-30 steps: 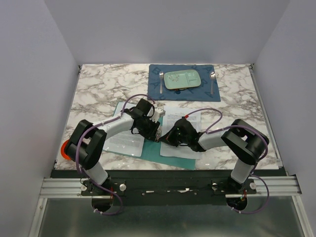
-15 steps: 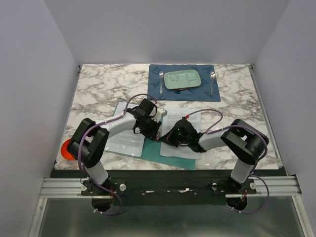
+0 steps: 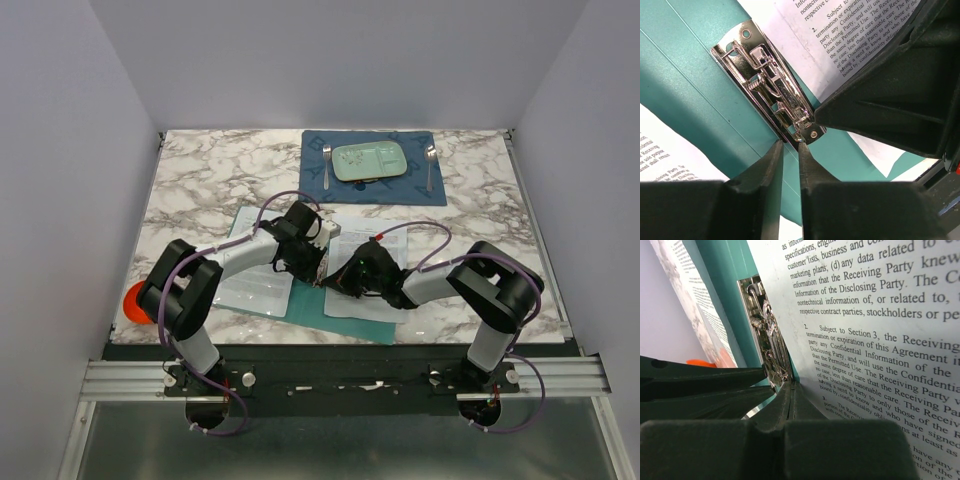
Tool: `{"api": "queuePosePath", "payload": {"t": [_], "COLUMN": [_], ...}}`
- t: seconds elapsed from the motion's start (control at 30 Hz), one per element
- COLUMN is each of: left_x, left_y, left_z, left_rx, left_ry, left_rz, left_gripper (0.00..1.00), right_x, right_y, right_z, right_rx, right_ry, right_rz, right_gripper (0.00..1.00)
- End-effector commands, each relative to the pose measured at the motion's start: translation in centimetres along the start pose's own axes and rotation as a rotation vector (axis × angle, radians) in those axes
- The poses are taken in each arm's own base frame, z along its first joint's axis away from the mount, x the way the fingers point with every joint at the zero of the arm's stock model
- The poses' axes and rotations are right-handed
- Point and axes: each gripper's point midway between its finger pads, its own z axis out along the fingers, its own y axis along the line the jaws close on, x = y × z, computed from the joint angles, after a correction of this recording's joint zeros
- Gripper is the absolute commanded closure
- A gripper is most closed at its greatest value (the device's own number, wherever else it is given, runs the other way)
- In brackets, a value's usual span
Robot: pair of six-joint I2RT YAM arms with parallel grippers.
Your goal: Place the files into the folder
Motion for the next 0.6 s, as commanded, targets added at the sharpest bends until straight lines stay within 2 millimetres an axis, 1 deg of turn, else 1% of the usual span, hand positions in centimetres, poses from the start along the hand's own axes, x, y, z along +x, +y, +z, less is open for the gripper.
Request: {"api": "queuePosePath", "payload": {"t": [0.0,0.07,0.1,0.17,0.27,0.43,0.57], "left_x": [1.3,1.4,1.1,1.2,1.2,1.3,1.6], "left_y": [1.1,0.8,0.6,0.1,-0.4,-0.8,-1.3], "left_z": [1.1,1.3,1.3,1.7,2.0,2.2,2.6], "left_rx": [-0.050,-0.043,-0.036,-0.024,-0.023,-0.021,0.010], "left_ry": [0.046,0.052,0.048,0.059,0.073,0.084,0.096], "left_rz": [-0.008,-0.011,-0.008,0.002,0.012,0.020,0.008], "left_gripper": [0.82,0.83,0.83,0.84,0.88,1.00,1.00], "right_x": [1.0,1.1,1.5,1.7,1.9,1.9,2.0], "right_y": [-10.9,-10.8,-10.8,-10.6,-10.5,-10.2,-10.3], "right_z": [-0.8,-0.7,-0.7,-0.4,0.1,0.7,1.0], "right_rx": [0.356,0.355,0.352,0.348,0.352,0.351,0.357], "right_ry": [0.013,0.013,0.038,0.045,0.051,0.052,0.053], "right_rz": [-0.020,-0.015,-0.006,0.001,0.010,0.025,0.041], "right_gripper": [1.00,1.00,1.00,1.00,1.00,1.00,1.00]}}
